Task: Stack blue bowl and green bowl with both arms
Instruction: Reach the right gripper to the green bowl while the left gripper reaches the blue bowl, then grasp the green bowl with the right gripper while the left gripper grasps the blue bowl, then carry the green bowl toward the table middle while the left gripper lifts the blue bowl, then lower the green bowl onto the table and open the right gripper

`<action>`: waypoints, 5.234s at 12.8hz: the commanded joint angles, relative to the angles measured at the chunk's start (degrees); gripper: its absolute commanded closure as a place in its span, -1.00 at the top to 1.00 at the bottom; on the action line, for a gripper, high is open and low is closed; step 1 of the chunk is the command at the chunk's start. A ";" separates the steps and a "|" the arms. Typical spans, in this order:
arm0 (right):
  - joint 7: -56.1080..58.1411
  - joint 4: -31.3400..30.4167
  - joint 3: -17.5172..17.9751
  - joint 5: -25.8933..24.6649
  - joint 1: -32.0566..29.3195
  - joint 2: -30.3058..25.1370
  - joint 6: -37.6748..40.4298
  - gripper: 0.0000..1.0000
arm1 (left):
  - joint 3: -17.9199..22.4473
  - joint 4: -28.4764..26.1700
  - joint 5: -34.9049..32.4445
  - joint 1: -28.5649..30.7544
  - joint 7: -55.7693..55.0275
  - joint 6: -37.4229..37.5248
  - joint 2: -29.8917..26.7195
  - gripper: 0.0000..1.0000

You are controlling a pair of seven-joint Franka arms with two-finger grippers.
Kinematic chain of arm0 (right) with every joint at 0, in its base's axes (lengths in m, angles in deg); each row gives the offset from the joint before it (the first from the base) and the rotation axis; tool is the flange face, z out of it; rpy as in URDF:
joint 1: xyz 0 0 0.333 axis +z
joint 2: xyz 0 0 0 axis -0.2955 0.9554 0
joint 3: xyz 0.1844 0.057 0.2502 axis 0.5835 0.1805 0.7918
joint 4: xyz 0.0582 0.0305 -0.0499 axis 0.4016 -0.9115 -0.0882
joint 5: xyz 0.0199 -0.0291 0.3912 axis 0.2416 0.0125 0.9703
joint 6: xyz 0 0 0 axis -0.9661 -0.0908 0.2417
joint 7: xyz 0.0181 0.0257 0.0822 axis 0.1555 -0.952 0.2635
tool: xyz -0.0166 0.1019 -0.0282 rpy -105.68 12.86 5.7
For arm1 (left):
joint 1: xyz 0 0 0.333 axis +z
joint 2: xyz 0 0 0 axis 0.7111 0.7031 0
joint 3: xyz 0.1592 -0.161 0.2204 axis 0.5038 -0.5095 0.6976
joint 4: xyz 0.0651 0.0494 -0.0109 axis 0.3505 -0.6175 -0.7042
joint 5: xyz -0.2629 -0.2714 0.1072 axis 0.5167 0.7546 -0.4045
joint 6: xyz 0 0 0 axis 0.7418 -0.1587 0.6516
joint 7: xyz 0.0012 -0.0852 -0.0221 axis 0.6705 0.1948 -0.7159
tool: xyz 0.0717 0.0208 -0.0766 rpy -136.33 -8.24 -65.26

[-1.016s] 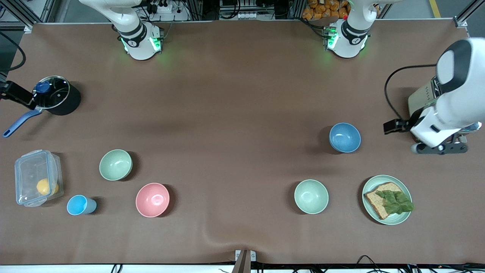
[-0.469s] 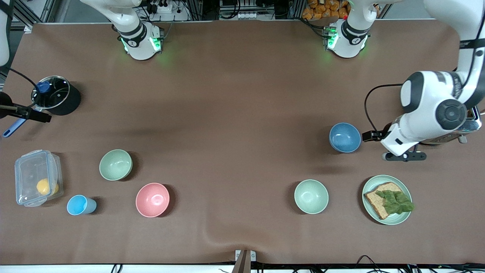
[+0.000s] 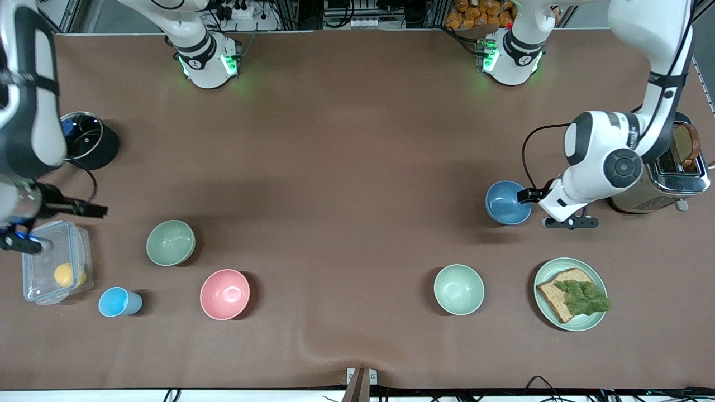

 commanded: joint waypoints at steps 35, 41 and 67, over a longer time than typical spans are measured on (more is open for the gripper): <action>-2.04 -13.04 0.38 16.97 11.19 1.23 -18.05 -1.00 | -10.08 10.34 1.12 -0.01 -9.29 8.75 -1.76 -1.00; -27.70 -10.85 0.38 21.51 24.19 1.66 -23.47 -1.00 | -13.96 10.95 4.19 -0.36 -16.25 8.84 -0.80 -1.00; -77.22 1.99 -7.42 23.03 51.38 12.92 -36.01 1.00 | -14.75 14.38 4.46 -5.72 -26.09 7.70 3.51 -1.00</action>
